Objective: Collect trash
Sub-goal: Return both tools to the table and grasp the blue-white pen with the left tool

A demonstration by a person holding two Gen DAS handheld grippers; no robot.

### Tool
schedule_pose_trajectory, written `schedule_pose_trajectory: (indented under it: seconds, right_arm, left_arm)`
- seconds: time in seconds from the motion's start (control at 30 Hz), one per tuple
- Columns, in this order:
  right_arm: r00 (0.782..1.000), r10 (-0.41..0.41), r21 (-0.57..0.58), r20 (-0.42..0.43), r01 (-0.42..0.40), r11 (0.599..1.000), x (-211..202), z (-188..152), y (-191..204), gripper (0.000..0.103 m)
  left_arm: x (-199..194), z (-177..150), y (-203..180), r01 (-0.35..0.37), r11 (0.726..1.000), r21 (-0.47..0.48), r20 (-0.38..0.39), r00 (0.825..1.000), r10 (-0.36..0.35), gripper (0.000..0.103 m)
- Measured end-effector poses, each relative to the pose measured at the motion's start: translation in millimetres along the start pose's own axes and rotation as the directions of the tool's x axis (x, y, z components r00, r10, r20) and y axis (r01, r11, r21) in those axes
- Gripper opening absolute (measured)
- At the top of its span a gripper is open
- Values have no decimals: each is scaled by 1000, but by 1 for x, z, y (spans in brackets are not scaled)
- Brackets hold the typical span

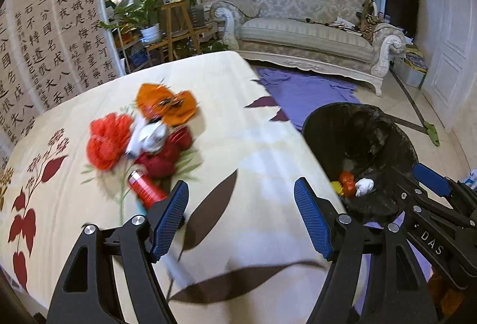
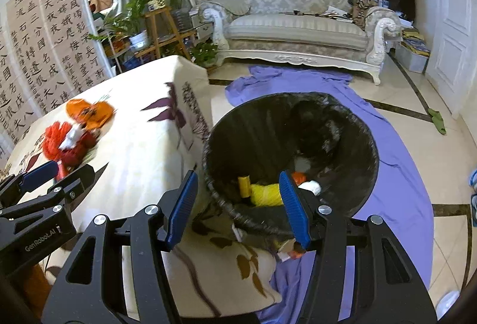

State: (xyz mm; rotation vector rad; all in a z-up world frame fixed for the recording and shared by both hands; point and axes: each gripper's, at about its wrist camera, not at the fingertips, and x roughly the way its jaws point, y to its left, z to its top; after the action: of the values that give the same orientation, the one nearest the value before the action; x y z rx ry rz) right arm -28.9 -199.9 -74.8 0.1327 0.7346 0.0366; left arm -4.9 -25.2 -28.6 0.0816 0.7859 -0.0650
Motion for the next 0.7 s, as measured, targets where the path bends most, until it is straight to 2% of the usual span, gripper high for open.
schedule_pose_trajectory:
  seconds: [0.2,0.57,0.63,0.7]
  right_arm:
    - [1000,25,-19,-5,-25,1000,-8,-11,17,55]
    - [998,59,-55,-24,-60,997,-11,-23,42,55]
    - [998,63,-62,-26,-64,996,-11,-23,45,55]
    - [997,69,-68,-27,-70,995,-11,-23,49,55]
  left_arm:
    - [-7,-20,16,-28,999,-21,-8,1000,28,71]
    - [1,-48,51,-79,993,-84,-74,995,73,71]
    - [3,-51,56,-79,993,-93,-82,994,71,68]
    - [4,-53,61,-67,992,-103,-87,994,59,58]
